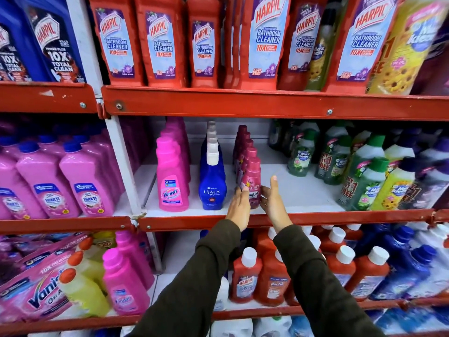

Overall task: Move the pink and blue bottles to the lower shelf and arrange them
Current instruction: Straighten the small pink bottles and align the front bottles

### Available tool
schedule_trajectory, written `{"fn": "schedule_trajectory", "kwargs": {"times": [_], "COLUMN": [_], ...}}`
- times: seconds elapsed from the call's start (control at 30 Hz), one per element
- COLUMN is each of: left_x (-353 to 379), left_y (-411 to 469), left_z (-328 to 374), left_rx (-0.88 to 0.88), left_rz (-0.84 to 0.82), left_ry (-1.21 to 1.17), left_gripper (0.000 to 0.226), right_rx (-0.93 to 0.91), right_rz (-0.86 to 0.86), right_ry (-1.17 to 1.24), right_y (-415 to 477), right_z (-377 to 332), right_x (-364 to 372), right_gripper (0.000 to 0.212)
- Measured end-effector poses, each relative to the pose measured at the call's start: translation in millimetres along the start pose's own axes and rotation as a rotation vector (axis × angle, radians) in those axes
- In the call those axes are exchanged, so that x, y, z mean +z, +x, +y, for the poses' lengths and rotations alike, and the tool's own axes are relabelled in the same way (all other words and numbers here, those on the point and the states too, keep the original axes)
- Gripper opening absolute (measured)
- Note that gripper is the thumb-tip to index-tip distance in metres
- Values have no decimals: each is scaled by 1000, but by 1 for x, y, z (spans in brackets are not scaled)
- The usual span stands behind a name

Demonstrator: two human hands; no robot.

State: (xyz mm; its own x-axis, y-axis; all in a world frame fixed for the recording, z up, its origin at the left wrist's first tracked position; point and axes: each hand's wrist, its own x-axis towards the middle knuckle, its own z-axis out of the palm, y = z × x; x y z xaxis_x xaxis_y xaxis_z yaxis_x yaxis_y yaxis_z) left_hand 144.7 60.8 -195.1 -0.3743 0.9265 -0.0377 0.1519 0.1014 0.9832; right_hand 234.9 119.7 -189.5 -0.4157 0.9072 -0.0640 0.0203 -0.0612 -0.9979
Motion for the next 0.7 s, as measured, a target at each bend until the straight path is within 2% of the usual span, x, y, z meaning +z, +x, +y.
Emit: {"fn": "schedule_trajectory", "kwargs": {"times": [0.13,0.5,0.57,0.63,0.7], "left_x": [1,-3,-4,-7,-13], "left_y": [3,-2,-4,-11,-25], "left_z": [1,7,5,0,-7], "left_rx": [4,9,11,42,154], "left_rz": [-45,-83,-65,24,130], "left_ry": [-15,24,23,3,-171], "left_gripper": [61,65,68,68,63], "right_rx": [-37,-69,-82,-159,-290], "right_rz": [-19,7,67,234,412], "right_ry": [-8,-55,-24,34,98], "right_y": [-1,-7,-11,-18,-25], "right_z": [0,-4,-4,-1,1], "right_x": [0,3,5,8,13], "right_gripper": [80,73,72,67,54]}}
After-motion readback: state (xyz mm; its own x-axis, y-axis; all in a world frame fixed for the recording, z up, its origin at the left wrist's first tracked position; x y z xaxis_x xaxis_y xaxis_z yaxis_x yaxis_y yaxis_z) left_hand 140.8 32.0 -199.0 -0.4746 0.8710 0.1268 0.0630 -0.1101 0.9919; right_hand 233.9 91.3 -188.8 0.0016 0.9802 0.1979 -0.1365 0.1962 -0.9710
